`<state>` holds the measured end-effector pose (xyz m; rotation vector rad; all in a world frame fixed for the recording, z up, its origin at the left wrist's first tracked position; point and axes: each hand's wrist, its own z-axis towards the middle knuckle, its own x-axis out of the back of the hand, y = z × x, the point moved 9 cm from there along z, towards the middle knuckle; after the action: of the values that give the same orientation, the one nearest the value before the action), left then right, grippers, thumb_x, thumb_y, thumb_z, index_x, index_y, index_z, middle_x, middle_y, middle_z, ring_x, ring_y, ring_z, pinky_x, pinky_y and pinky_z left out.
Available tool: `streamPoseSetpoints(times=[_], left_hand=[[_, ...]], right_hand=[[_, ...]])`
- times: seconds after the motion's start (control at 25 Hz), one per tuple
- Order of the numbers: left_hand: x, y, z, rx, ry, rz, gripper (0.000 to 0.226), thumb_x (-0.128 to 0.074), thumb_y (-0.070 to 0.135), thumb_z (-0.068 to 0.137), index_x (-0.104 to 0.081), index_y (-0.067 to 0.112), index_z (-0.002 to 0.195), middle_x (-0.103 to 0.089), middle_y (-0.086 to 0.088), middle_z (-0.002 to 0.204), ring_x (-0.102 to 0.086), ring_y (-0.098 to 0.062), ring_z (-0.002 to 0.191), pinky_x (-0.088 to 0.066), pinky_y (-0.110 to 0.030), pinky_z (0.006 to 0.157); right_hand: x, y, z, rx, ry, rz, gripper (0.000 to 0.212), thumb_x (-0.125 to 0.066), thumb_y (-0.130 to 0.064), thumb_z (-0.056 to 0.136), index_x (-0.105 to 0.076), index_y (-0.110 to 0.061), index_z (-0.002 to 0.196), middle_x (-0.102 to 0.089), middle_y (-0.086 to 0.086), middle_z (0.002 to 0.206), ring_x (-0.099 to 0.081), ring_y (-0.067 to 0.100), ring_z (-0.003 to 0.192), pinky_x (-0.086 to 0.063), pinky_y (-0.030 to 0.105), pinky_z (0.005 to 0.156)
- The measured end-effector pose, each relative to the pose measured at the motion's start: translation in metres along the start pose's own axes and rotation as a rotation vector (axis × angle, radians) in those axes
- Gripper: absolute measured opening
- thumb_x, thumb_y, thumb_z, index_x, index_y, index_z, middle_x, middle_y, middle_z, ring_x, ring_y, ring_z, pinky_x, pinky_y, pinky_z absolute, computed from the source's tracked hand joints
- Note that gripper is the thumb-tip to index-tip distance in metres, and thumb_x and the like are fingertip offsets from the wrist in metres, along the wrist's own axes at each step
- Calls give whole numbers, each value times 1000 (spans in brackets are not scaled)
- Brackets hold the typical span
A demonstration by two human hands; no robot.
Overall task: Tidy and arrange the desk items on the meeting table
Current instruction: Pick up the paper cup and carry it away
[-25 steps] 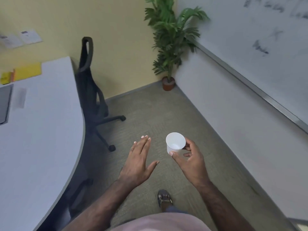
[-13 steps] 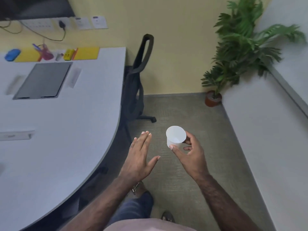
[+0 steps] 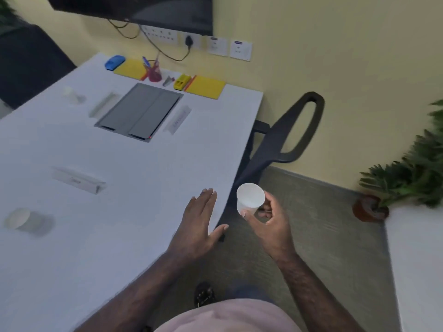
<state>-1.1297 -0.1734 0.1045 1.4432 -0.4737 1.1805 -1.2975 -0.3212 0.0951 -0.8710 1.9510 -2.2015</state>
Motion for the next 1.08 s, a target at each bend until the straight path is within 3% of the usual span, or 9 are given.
streamPoseSetpoints(times=[0.2,0.4,0.64,0.88,1.08], left_hand=[[31,-55,36,127,100,24,85,-57,56,102,-21,14,166,-19,-1,175,-10,-15,163,-19,-48,132],[51,-110,80,251,158,78,84,-62,51,101,-25,10,164,-25,-5,173,-15,-18,162,-23,-51,130],[63,-159,139,355,137,114,85,-59,54,102,-21,14,166,-22,-3,174,-14,-17,163,-21,-48,131],[62,-198,174,438,132,109,83,-60,51,103,-21,12,165,-25,-6,173,-16,-19,162,-22,-51,130],[56,-224,175,501,96,104,83,-59,50,103,-20,12,166,-24,-5,173,-13,-18,163,-21,-50,130]], right_hand=[[-72,-30,77,43,-145,39,71,-91,-46,79,-58,-37,141,-67,-15,134,-66,9,119,-60,37,96],[-138,-43,158,32,-233,33,68,-92,-47,79,-55,-44,137,-61,-27,129,-59,-9,113,-54,21,89],[-204,-51,258,43,-253,22,69,-92,-34,82,-56,-30,141,-64,-12,134,-61,-5,114,-50,16,90],[-253,-23,348,16,-181,-37,71,-91,-19,84,-56,-10,145,-66,7,139,-66,22,119,-55,35,99],[-289,-4,390,-20,-169,-108,69,-91,-17,84,-56,-8,143,-66,12,142,-65,27,127,-54,45,109]])
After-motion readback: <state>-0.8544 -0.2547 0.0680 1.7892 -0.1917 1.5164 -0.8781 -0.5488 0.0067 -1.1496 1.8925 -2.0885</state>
